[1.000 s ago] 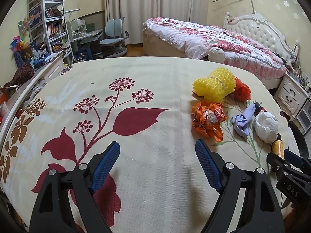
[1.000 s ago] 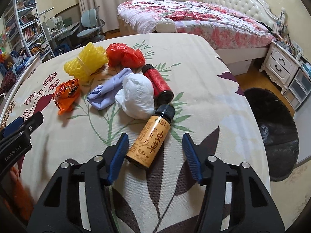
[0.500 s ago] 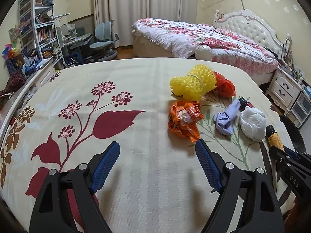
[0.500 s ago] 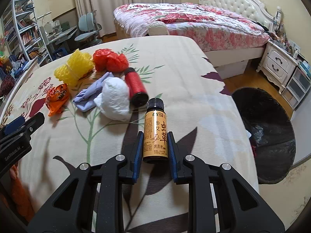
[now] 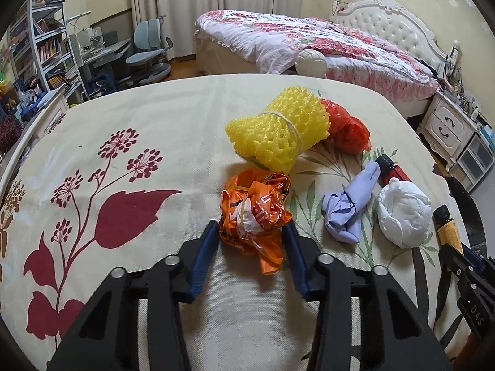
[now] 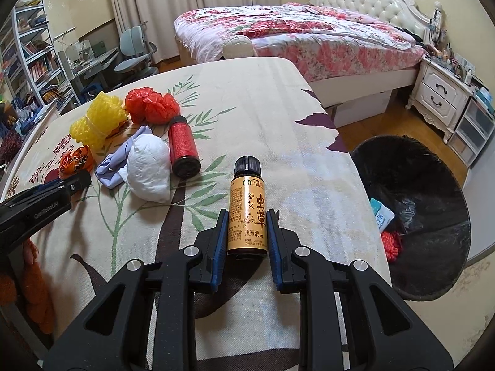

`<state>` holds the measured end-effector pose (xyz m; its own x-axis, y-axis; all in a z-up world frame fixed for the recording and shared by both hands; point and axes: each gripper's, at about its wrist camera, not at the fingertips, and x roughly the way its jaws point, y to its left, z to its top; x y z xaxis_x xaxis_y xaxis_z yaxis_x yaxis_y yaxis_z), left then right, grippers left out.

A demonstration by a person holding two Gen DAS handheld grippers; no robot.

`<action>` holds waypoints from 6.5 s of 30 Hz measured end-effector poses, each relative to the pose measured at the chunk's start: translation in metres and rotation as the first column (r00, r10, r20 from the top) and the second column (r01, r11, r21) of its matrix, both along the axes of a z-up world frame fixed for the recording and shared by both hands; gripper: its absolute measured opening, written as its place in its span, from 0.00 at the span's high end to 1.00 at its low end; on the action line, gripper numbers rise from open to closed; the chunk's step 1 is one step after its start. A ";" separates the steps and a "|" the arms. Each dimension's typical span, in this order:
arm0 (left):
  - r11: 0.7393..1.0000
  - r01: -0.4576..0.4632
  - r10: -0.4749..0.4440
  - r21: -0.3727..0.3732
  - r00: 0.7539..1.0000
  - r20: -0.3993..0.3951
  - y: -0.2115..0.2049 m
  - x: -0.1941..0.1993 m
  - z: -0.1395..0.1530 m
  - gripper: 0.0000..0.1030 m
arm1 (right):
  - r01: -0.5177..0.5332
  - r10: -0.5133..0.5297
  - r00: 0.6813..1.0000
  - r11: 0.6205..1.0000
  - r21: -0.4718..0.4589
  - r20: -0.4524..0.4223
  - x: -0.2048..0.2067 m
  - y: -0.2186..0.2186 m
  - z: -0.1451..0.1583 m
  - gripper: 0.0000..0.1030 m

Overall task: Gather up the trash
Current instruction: 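Grasp the orange snack wrapper with the left tool, then carry the bottle and wrapper over the black bin with both tools, then open both tools over the bin to drop the bottle and wrapper, then move both tools back to the bed and grasp the white plastic bag with the right tool, then grasp the yellow foam mesh with the left tool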

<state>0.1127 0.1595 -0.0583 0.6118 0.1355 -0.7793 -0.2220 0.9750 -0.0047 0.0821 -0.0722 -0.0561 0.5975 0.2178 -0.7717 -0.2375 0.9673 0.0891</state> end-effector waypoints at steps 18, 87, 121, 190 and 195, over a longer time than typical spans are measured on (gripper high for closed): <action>0.999 0.037 -0.038 0.023 0.998 0.051 -0.007 -0.035 0.008 0.66 | -0.015 0.015 1.000 1.000 -0.014 0.000 0.004 0.006 0.001 0.77; 0.896 0.436 -0.442 0.079 0.893 0.087 -0.289 0.068 0.005 0.33 | 0.478 -0.475 0.874 0.878 -0.011 0.104 0.033 -0.228 0.001 0.69; 0.983 0.155 -0.168 0.102 0.976 0.136 -0.134 0.003 0.040 0.20 | 0.283 -0.280 0.949 0.959 0.004 0.145 0.006 -0.122 0.033 0.40; 0.995 -0.013 0.003 0.097 0.994 0.108 -0.008 0.023 0.020 0.20 | 0.050 -0.045 0.994 0.997 -0.053 0.095 0.043 -0.005 0.024 0.76; 0.996 0.016 -0.025 0.092 0.994 0.103 -0.010 0.036 0.017 0.20 | 0.041 -0.037 0.996 0.998 -0.049 0.082 0.050 -0.003 0.018 0.76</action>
